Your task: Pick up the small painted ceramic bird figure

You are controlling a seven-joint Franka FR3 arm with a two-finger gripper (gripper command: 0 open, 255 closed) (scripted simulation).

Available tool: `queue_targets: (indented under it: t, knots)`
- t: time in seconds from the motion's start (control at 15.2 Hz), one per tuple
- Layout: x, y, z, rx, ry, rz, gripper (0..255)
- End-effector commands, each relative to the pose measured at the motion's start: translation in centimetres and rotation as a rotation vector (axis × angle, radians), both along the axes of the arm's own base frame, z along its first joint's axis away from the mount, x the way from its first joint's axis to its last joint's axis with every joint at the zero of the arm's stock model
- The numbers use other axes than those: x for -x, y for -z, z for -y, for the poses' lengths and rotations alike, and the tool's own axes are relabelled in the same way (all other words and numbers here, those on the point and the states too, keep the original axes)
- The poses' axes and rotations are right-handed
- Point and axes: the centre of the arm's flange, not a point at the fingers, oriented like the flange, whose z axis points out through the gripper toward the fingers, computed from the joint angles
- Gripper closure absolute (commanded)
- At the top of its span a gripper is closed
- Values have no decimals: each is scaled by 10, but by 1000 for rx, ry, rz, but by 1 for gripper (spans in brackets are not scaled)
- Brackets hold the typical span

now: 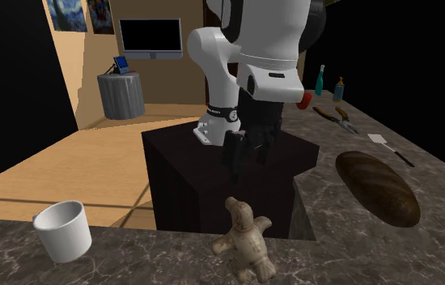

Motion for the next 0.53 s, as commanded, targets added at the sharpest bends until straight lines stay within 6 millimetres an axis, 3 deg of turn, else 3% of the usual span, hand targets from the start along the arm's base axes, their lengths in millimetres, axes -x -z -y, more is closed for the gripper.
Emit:
queue_targets:
  t: [0.0, 0.13, 0.46]
  knots:
    - [-8, 22, 14, 1, -12, -2, 0]
    - [-16, 43, 27, 1, -23, -4, 0]
    - [-16, 64, 28, 1, -23, -4, 0]
